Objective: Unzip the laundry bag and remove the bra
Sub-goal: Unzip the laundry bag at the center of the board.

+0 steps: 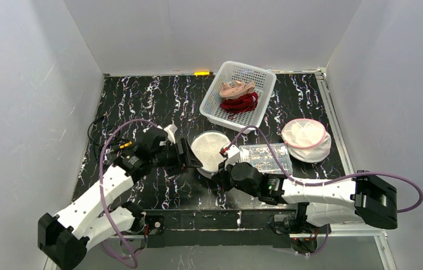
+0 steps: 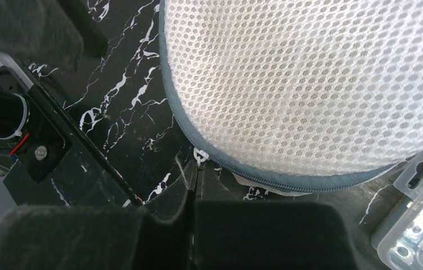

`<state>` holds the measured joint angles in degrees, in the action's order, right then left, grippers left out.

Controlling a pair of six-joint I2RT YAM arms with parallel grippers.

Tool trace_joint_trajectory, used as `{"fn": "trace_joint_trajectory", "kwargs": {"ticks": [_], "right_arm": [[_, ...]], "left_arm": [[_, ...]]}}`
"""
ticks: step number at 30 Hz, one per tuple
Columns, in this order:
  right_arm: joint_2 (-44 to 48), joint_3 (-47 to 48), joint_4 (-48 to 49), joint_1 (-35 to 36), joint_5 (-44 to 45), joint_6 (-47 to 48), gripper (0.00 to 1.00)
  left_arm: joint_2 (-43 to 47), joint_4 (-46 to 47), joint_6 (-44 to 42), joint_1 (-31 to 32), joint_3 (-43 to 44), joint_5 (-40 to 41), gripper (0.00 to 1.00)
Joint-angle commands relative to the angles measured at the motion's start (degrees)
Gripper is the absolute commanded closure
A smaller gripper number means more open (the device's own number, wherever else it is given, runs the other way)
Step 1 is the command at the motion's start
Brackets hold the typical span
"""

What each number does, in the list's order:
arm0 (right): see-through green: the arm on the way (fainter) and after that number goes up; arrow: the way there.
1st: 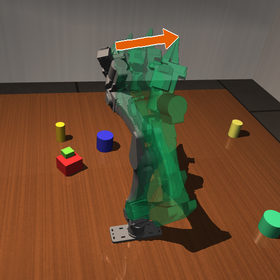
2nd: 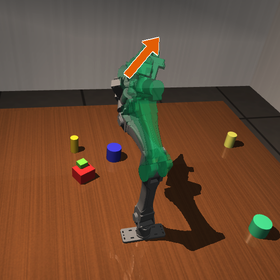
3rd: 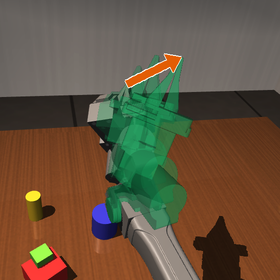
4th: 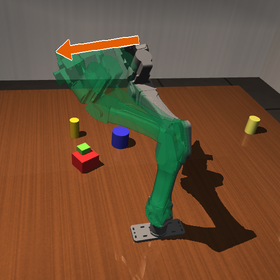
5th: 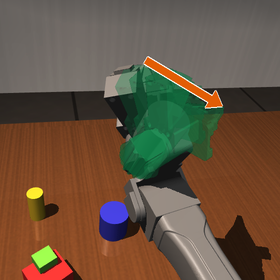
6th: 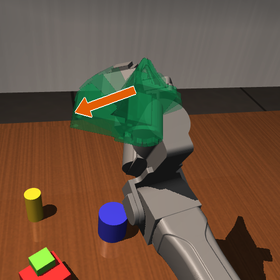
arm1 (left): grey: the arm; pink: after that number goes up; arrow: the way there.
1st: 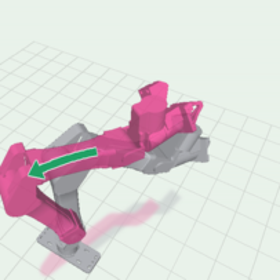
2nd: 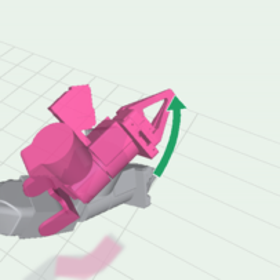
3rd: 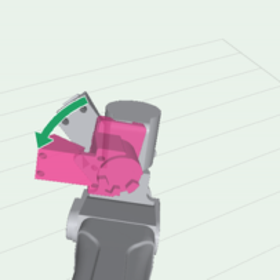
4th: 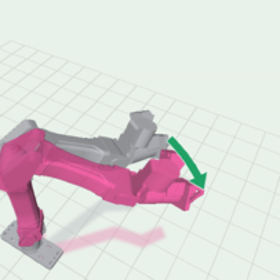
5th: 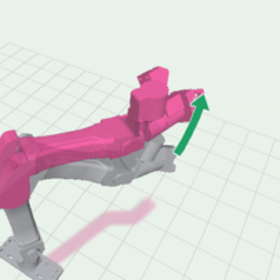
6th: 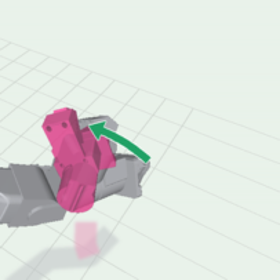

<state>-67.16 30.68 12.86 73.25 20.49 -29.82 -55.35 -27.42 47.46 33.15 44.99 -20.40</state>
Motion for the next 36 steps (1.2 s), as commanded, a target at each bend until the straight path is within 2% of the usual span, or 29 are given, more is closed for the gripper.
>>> {"fn": "trace_joint_trajectory", "kwargs": {"ticks": [1,4,9,17,20,22,26,30,32,36], "right_arm": [[-1.16,3.58,4.31,0.31,-1.51,0.08,0.99],[-1.99,4.04,4.86,0.27,-2.38,0.07,0.99],[-2.54,4.68,4.85,0.31,-3.22,0.07,0.99],[-1.88,5.2,3.77,0.26,-3.27,0.11,0.99],[-1.73,5.22,3.75,0.29,-3.18,0.12,0.99],[-1.69,5.21,3.75,0.29,-3.31,0.16,0.99],[-1.09,5.23,3.01,0.27,-2.95,0.33,0.99],[0.76,4.88,0.87,0.3,-1.51,0.79,0.99],[1.89,4.8,-0.89,0.31,-0.3,1.03,0.99],[4.55,4.66,-5.13,0.25,2.83,1.41,0.99]], "left_arm": [[3.94,2.0,12.37,4.37,-4.55,3.41,0.28],[4.46,3.3,16.89,7.33,-4.79,7.11,0.28],[4.0,5.66,20.59,7.66,-5.27,13.12,0.28],[-4.44,10.73,22.5,8.31,-4.56,11.1,0.28],[-5.87,11.85,22.67,8.59,-5.06,11.27,0.3],[-6.6,12.25,22.94,8.6,-5.31,11.77,0.39],[-6.96,11.53,24.03,8.58,-5.62,13.58,0.69],[-7.51,8.99,23.33,8.57,-4.85,15.51,0.91],[-7.74,8.65,23.12,8.6,-4.91,15.91,0.99],[-7.84,8.17,22.39,8.6,-4.85,16.97,1.0]]}}
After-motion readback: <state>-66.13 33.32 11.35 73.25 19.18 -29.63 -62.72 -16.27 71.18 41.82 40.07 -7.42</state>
